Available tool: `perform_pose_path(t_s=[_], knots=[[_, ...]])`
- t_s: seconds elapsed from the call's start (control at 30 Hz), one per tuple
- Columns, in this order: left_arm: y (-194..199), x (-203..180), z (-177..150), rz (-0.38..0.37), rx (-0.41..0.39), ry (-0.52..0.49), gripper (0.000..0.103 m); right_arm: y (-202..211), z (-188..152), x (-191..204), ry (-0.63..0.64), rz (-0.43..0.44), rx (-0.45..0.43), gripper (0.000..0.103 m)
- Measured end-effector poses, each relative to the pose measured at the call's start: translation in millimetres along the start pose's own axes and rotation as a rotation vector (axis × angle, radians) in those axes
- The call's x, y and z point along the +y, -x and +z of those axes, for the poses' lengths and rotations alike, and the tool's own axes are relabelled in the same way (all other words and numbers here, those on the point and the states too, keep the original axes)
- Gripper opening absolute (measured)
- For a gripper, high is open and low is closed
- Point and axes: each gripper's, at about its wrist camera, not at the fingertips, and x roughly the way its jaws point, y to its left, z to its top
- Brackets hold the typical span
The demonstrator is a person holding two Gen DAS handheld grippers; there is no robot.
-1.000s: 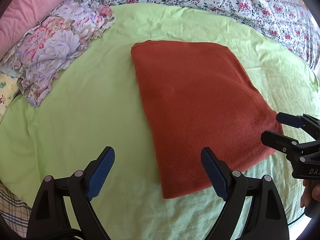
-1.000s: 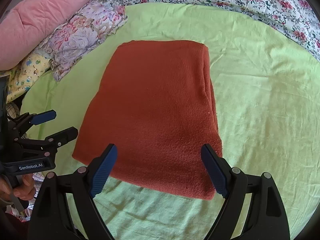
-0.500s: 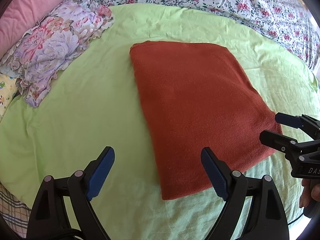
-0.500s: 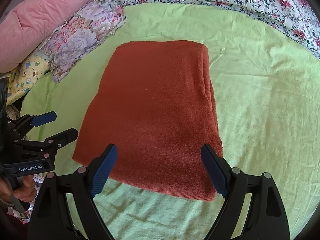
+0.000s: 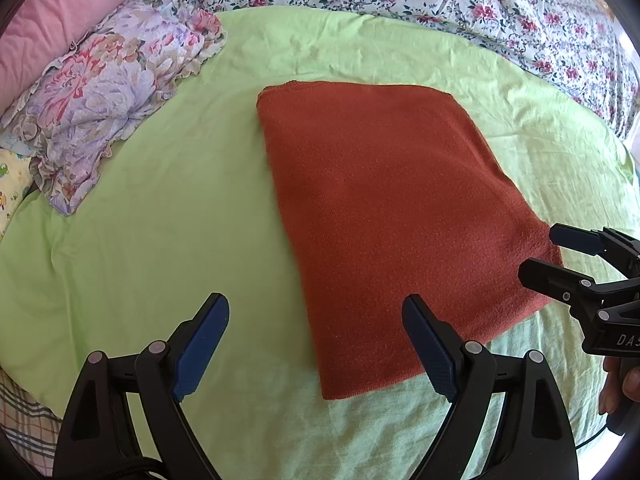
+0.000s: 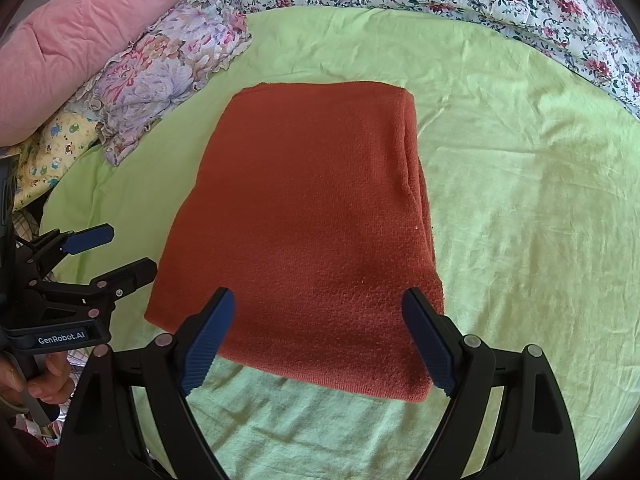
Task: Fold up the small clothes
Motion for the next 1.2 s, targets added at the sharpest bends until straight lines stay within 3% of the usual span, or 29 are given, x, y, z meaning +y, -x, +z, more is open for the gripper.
perform_pose_path(t_s=[1.2], knots=[[4.8, -6.6, 1.2, 0.003, 0.002, -0.012, 0.089, 11.7, 1.6, 5.3, -0.01, -0.007, -0.026, 0.086]])
